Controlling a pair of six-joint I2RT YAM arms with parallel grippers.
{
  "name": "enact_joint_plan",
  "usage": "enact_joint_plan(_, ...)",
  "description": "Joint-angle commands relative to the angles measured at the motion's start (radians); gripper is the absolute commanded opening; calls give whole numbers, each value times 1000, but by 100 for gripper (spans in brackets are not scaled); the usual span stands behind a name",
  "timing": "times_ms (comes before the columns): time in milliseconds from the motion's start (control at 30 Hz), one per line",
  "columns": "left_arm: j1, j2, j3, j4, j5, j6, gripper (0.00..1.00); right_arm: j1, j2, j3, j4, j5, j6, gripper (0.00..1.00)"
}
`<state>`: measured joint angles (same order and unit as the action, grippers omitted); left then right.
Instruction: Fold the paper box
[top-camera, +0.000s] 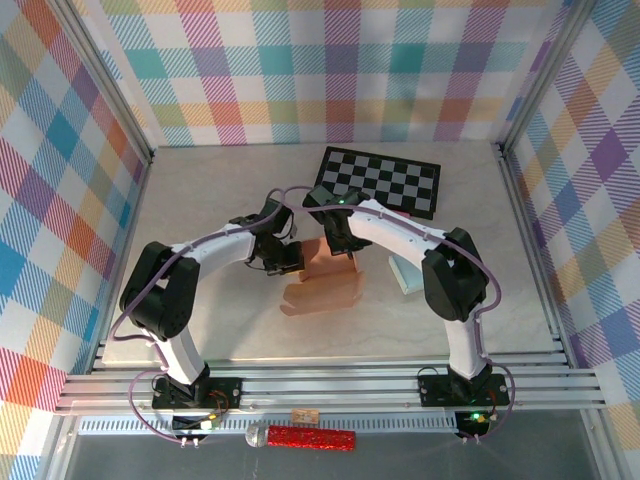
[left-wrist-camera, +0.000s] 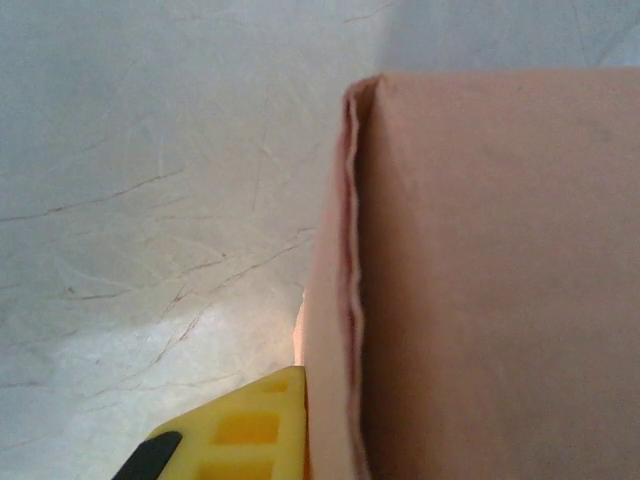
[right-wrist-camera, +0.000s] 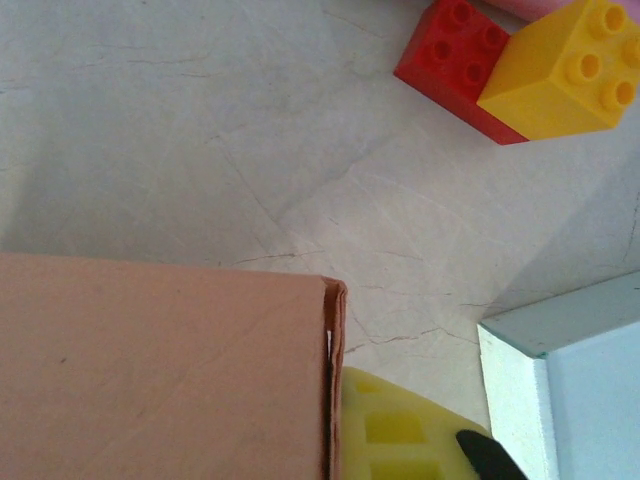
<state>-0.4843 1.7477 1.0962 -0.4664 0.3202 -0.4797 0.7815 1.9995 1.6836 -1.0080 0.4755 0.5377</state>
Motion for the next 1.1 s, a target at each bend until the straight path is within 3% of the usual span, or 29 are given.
enact_joint_plan(0, -9, 37, -36, 51, -105, -54, 11, -2, -48, -4, -43, -12, 27, 0)
enact_joint_plan(200, -13, 44, -42, 71, -123, -55, 17, -1, -48, -10, -44, -18, 30, 0)
enact_joint_plan(533, -20, 72, -38, 88, -140, -52, 17, -2, -45, -6, -46, -22, 32, 0)
enact_joint_plan(633, -32, 71, -37, 81, -164, -54, 12, -1, -45, -6, -46, -21, 32, 0)
enact_joint_plan(733, -45, 74, -35, 70, -197, -66, 0, -2, -44, -2, -48, -20, 34, 0)
enact_joint_plan(1067, -134, 83, -40, 4, -405, -168, 0, -2, -33, -2, -53, -28, 45, 0)
